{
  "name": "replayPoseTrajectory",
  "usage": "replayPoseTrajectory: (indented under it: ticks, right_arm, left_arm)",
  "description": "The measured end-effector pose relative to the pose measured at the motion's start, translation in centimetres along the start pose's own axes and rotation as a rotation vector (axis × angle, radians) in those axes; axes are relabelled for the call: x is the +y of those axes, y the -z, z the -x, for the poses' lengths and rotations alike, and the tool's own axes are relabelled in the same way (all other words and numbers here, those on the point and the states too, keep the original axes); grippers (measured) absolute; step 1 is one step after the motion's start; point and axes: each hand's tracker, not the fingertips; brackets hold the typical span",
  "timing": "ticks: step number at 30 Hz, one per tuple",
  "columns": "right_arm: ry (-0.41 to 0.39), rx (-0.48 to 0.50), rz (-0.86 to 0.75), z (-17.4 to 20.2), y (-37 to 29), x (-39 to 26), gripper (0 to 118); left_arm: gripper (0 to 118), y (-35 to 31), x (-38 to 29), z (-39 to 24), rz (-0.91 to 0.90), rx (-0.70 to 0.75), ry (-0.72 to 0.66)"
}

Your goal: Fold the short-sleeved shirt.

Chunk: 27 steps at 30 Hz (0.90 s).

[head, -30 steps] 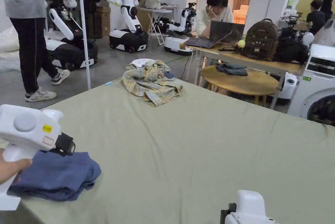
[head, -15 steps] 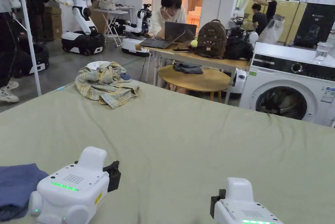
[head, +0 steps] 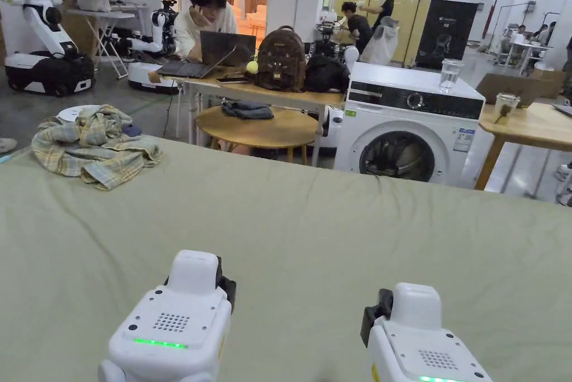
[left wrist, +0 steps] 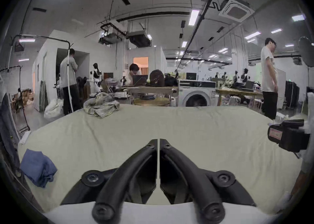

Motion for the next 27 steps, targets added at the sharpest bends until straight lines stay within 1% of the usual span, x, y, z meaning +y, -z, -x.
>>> replayPoseTrajectory:
  ticks: [4, 7, 9, 13, 19, 22, 23, 24, 25, 26, 27]
  right_arm:
    - [0.01, -0.017, -0.039, -1.1, -0.8, -0.3, 0]
    - [0.007, -0.032, -0.077, -1.6, -1.2, -0.3, 0]
    - [0.001, -0.046, -0.095, -1.8, -1.4, -0.4, 0]
    - [0.005, -0.052, -0.109, -2.2, -1.5, -0.5, 0]
    - [0.012, -0.071, -0.119, -2.6, -1.8, -0.8, 0]
    - [0.009, -0.086, -0.132, -2.7, -2.0, -0.8, 0]
    - [0.007, -0.09, -0.136, -2.7, -2.0, -0.8, 4]
    - [0.005, -0.098, -0.137, -2.7, -2.1, -0.8, 18]
    - [0.005, -0.1, -0.14, -2.7, -2.1, -0.8, 25]
    - [0.004, -0.097, -0.142, -2.7, -2.1, -0.8, 28]
    - [0.009, -0.087, -0.142, -2.8, -2.0, -0.7, 28]
  left_arm:
    - [0, -0.2, -0.2, -0.9, -0.002, 0.012, -0.001]
    - [0, -0.5, 0.1, -0.6, -0.017, 0.006, -0.039]
    - [0, -0.6, 0.2, -0.6, -0.027, 0.01, -0.016]
    - [0, -0.3, 0.1, -0.5, -0.016, -0.015, -0.006]
    - [0, -0.3, -0.1, -0.5, -0.003, -0.006, 0.002]
    - [0, -0.5, -0.2, -0.4, 0.007, -0.032, -0.022]
    - [0, -0.5, -0.2, -0.2, 0.01, -0.034, -0.023]
    - [4, -0.5, -0.2, -0.2, 0.013, -0.032, -0.024]
    - [8, -0.6, -0.2, -0.3, 0.018, -0.023, -0.023]
    - [11, -0.6, -0.2, -0.3, 0.02, -0.019, -0.022]
    - [11, -0.5, -0.3, -0.2, 0.024, -0.022, -0.021]
